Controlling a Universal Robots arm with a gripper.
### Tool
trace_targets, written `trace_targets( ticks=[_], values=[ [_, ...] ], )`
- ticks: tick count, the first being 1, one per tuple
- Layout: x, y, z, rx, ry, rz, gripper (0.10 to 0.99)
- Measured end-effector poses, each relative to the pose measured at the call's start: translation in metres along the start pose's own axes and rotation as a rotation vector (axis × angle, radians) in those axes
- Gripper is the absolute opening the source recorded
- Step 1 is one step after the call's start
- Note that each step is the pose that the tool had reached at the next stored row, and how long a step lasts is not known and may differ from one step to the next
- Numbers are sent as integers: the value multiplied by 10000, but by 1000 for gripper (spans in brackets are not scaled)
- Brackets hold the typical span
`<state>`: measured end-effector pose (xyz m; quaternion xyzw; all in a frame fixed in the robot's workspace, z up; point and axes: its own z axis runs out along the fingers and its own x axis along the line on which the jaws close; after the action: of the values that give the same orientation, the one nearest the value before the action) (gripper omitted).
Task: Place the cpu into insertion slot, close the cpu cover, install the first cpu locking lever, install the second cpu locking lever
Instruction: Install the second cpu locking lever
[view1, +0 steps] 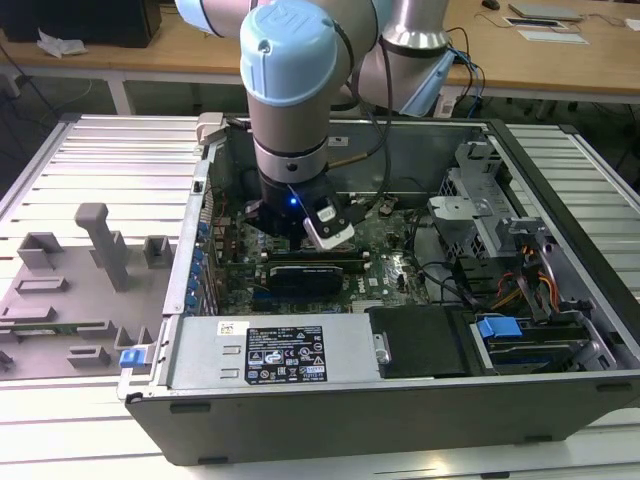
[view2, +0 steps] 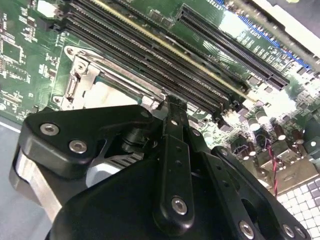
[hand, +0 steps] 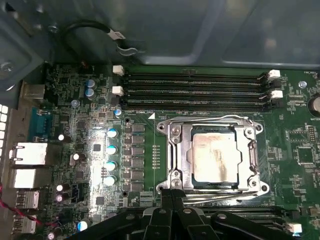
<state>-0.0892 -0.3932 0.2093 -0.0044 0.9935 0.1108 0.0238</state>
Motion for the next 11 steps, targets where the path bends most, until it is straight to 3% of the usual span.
trace_targets(
  ticks=[3,8,11],
  values=[
    [16,-23,37,-248,2,-17,106],
    [24,-42,111,-381,10,-49,106],
    [26,-45,121,-385,17,-60,106]
  ],
)
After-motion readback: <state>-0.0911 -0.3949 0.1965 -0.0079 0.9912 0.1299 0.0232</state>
